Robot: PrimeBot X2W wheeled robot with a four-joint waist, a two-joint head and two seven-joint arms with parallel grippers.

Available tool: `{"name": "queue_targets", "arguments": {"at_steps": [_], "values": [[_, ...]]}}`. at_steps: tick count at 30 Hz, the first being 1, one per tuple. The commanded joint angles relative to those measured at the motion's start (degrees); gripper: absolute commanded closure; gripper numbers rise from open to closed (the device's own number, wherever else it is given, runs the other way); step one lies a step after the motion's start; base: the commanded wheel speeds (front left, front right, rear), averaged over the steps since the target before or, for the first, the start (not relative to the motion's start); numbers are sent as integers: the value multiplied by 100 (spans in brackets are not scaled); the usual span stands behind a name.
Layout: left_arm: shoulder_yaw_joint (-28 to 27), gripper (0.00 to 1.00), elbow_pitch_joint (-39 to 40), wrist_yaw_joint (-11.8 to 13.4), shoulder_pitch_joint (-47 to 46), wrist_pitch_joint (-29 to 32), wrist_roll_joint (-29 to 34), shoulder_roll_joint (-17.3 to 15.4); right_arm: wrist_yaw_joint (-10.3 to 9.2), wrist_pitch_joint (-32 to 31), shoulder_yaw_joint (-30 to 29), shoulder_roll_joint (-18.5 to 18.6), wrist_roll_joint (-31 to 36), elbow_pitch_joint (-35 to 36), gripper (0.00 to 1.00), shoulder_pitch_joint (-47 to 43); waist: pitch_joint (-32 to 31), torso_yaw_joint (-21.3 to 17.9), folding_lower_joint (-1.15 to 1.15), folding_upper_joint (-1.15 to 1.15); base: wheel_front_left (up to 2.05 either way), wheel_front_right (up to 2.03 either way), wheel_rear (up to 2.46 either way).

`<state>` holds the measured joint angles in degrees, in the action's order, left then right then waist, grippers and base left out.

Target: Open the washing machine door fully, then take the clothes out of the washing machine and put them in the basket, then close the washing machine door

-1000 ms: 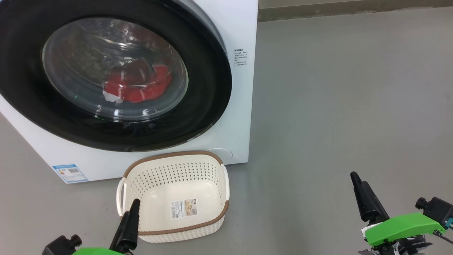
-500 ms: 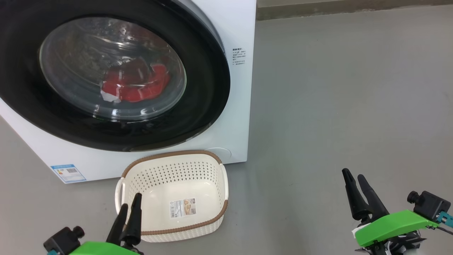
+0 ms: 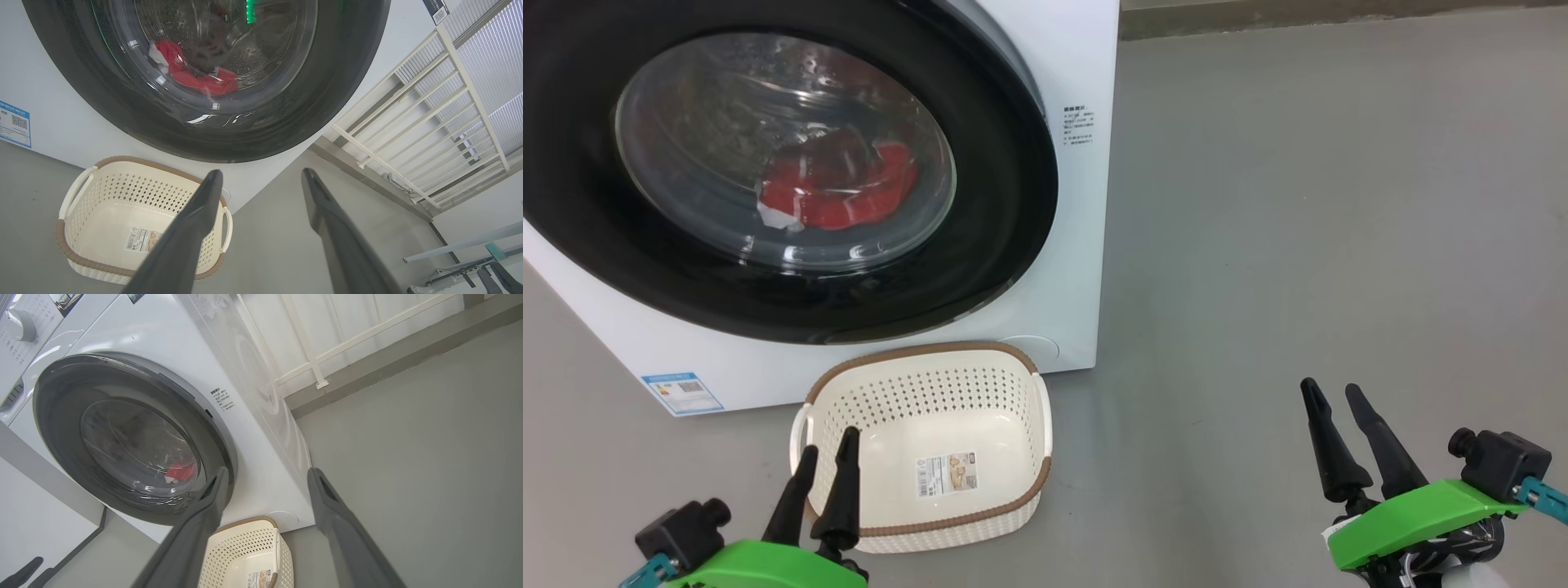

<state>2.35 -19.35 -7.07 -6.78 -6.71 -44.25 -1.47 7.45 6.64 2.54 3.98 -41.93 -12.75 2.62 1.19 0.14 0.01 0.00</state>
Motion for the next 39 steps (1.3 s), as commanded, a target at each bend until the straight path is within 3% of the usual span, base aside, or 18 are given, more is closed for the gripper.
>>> {"name": "queue_targets", "arguments": {"at_steps": [1,39], "values": [[-71,0,150,-27,-295,-81,215,-94,3,93,94,100,221,203,0,300,11,4,0,0,0,0,0],[26,0,20,-23,-681,-709,2497,-134,3,716,433,253,2589,575,0,467,64,71,0,0,0,0,0]]}}
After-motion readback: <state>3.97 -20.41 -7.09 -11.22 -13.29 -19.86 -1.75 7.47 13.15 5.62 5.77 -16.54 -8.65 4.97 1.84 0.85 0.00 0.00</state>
